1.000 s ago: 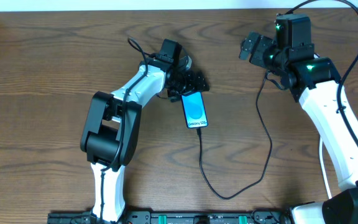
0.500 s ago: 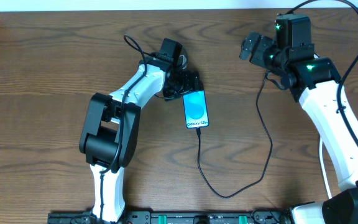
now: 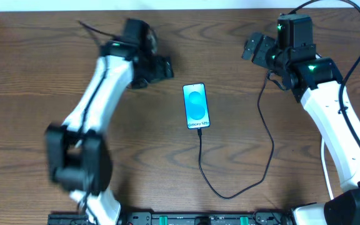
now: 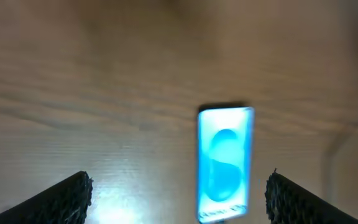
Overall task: Plug charger to phone and switch on socket
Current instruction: 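Move the right gripper down onto the power strip's switch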
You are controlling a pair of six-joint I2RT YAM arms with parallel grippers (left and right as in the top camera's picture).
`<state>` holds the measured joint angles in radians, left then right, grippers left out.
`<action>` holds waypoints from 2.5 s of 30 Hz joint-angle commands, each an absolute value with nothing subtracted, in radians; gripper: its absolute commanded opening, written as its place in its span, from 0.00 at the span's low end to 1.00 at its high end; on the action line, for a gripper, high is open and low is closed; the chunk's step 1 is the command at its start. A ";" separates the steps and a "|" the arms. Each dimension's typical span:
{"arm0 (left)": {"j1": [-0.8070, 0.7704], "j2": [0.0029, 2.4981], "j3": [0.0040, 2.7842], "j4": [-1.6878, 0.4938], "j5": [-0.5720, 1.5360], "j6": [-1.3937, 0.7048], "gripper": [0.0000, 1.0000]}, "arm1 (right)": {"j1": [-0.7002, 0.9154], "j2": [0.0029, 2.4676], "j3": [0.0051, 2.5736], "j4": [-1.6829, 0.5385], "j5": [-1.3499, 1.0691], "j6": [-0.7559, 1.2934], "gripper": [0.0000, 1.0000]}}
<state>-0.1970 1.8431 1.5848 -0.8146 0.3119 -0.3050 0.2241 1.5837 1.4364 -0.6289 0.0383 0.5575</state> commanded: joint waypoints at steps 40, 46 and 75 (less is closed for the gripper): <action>-0.180 1.470 1.618 -0.853 0.294 -0.263 0.89 | -0.106 1.590 1.801 -0.985 -0.168 0.214 0.99; -0.180 1.470 1.618 -0.853 0.294 -0.263 0.89 | -0.285 1.616 1.805 -0.996 -0.357 0.048 0.99; -0.180 1.470 1.618 -0.853 0.294 -0.263 0.89 | -0.405 2.125 1.804 -1.006 -0.465 -0.145 0.99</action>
<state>-0.1841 1.4796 1.6176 -0.8528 0.3077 -0.2798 -0.4026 2.1345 1.7939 -0.9997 -0.5507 -0.1364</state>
